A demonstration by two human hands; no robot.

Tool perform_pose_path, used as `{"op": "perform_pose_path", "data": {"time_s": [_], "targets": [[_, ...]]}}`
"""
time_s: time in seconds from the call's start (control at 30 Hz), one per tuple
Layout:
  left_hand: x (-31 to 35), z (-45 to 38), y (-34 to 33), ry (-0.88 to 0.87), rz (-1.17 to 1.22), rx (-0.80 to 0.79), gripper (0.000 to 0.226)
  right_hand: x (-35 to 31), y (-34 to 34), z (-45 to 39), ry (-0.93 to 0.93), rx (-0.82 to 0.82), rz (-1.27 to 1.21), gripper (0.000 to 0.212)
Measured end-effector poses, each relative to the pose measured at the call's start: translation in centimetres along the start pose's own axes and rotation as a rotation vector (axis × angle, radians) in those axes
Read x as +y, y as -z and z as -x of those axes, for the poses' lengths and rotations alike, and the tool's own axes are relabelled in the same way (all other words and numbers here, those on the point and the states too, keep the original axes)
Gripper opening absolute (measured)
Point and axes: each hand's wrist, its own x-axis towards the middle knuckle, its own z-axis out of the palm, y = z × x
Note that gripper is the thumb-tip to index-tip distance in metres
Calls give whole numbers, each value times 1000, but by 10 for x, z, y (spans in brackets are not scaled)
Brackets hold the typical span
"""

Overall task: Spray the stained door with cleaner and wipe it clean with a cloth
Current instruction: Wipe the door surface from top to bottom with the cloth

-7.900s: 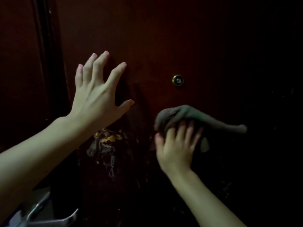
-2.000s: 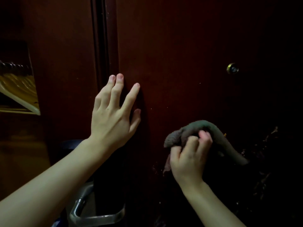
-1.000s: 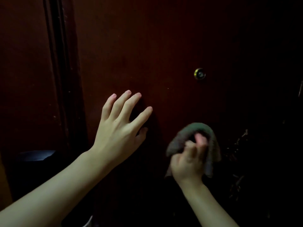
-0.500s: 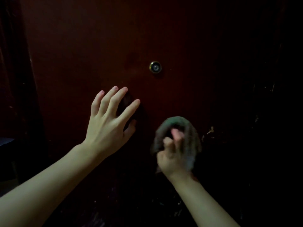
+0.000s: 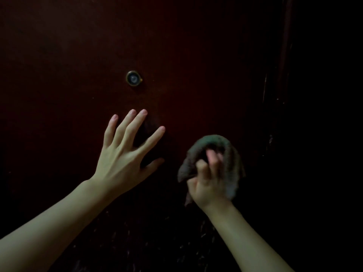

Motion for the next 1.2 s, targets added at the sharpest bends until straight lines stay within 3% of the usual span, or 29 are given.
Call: {"op": "perform_pose_path", "data": {"time_s": [0.1,0.2,0.27,0.37,0.43,0.57,0.67,0.83,0.97,1.2], "targets": [[19,-10,-3,-9,16,11,70,46,16,12,-160,42,106,30],[39,-22,-6,-13,29,14,77,46,23,8,-299,69,131,26],[51,-29,-8,-23,38,18,80,29,22,-1,-267,39,97,31],[60,-42,-10,-40,49,34,84,17,18,-19,-13,-60,17,34],[62,-49,-9,-39,52,35,88,29,16,-26,42,-65,-58,33],[65,-54,-8,-12,40,19,88,72,29,2,-140,10,101,36],[72,-55,-9,18,16,1,88,83,42,18,-126,-15,159,33],[81,-65,-10,52,-2,4,86,80,46,-67,-175,-2,75,40],[81,-65,-9,48,-8,9,85,94,51,-125,-127,43,163,39],[78,-61,-10,42,-4,4,83,87,35,23,-139,1,192,31]]}}
